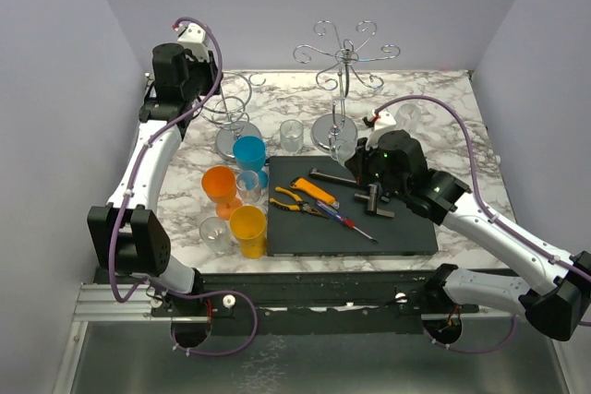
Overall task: Place the wine glass upside down on the wine glass rack
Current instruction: Adjust the wine rack at the center of the board.
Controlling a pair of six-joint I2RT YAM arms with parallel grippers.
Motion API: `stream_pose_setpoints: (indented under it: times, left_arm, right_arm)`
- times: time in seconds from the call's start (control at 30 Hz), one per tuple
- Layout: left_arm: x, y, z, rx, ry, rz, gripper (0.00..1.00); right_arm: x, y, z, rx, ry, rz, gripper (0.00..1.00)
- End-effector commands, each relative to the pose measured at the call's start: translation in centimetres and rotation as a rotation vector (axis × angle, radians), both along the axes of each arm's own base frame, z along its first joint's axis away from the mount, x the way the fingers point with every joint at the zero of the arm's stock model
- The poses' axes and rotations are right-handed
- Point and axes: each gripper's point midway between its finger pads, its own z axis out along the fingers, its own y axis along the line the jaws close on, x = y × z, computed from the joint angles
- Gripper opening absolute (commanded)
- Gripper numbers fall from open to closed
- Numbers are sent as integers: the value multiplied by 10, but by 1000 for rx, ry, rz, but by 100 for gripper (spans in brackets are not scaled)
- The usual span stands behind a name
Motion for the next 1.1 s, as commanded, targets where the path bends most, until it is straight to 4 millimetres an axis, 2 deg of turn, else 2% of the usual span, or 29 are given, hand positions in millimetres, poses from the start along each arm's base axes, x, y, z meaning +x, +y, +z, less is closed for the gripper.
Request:
stream_pose_setpoints:
  times: [0.0, 0.17, 0.3, 0.4, 0.5, 0.8, 0.93, 0.97, 1.0, 1.07]
  left_arm:
    - [11, 4, 2, 72, -69, 6, 11]
    - [18, 23, 16, 194, -159, 67, 0]
    - [19, 33, 35, 276, -231, 96, 0]
    - [22, 40, 58, 307, -309, 128, 0]
    - [22, 46, 69, 335, -337, 152, 0]
    - [18, 64, 81, 364, -383, 212, 0]
    - [16, 68, 67, 363, -350, 227, 1]
    - [15, 70, 61, 361, -336, 236, 10]
    - [14, 72, 56, 360, -325, 245, 24]
    - [12, 74, 49, 357, -300, 254, 58]
  right_arm:
    - [8, 4, 30, 52, -63, -22, 0]
    - [6, 4, 25, 47, -53, -17, 1]
    - [5, 4, 22, 45, -46, -16, 1]
    - [5, 5, 22, 47, -45, -12, 1]
    - [5, 7, 24, 56, -46, -5, 1]
    - [4, 9, 25, 60, -44, 8, 1]
    - [4, 10, 26, 65, -45, 12, 1]
    - [4, 11, 28, 67, -47, 14, 1]
    - [4, 12, 30, 70, -50, 17, 0]
    - [4, 14, 36, 74, -54, 26, 0]
